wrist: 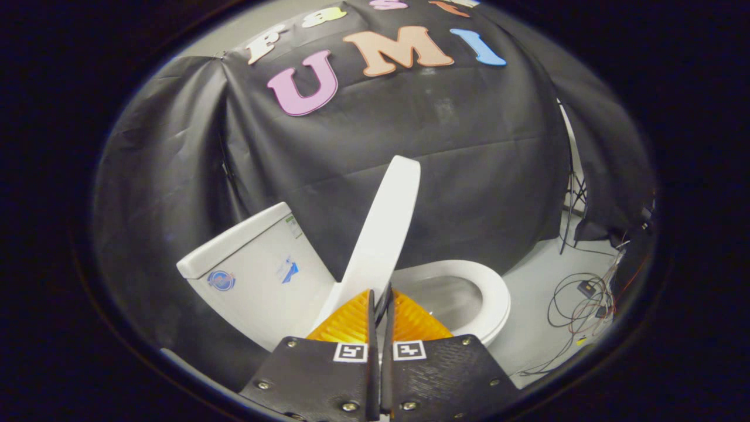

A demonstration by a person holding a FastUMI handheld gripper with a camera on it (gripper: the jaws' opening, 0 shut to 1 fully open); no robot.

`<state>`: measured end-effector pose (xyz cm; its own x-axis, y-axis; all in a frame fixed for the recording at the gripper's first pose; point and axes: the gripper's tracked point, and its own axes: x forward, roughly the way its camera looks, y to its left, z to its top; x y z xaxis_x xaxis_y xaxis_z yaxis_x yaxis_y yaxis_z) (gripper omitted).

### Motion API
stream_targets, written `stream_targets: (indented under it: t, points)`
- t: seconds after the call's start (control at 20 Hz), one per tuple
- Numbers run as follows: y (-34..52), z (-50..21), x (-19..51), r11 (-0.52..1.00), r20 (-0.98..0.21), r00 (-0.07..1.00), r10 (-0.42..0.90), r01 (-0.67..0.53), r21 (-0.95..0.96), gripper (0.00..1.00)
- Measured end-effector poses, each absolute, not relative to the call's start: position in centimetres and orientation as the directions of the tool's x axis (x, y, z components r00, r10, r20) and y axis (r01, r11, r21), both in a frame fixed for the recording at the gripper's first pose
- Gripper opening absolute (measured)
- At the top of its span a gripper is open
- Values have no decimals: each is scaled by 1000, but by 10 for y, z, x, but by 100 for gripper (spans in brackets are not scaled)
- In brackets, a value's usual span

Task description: Open the toilet lid.

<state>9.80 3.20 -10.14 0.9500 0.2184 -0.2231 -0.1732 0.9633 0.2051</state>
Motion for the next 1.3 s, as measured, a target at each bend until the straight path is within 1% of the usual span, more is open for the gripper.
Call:
stream_targets:
  t: [0.55,0.85,1.3]
  points:
    - [50,-88,101,968,-173,957,234,-211,139,2]
    - [59,-79,103,967,-144,956,255,-249,60,2]
    - [68,-70,106,965,-105,963,249,-257,-60,2]
